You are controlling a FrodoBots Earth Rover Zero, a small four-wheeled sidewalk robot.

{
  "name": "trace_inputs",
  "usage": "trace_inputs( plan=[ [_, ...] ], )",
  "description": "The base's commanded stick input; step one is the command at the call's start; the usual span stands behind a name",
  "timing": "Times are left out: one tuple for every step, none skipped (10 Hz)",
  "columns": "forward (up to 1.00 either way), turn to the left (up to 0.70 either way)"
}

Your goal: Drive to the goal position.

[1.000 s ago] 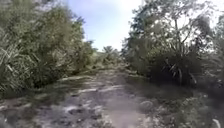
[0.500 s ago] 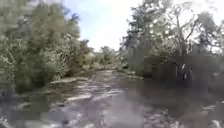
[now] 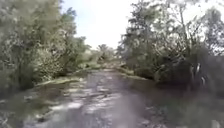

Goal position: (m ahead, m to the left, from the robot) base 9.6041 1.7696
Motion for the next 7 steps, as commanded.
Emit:
trace_inputs(
  plan=[
    [0.70, 0.35],
    [0.70, 0.14],
    [0.70, 0.00],
    [0.70, 0.00],
    [0.70, 0.00],
    [0.70, 0.00],
    [0.70, 0.00]
  ],
)
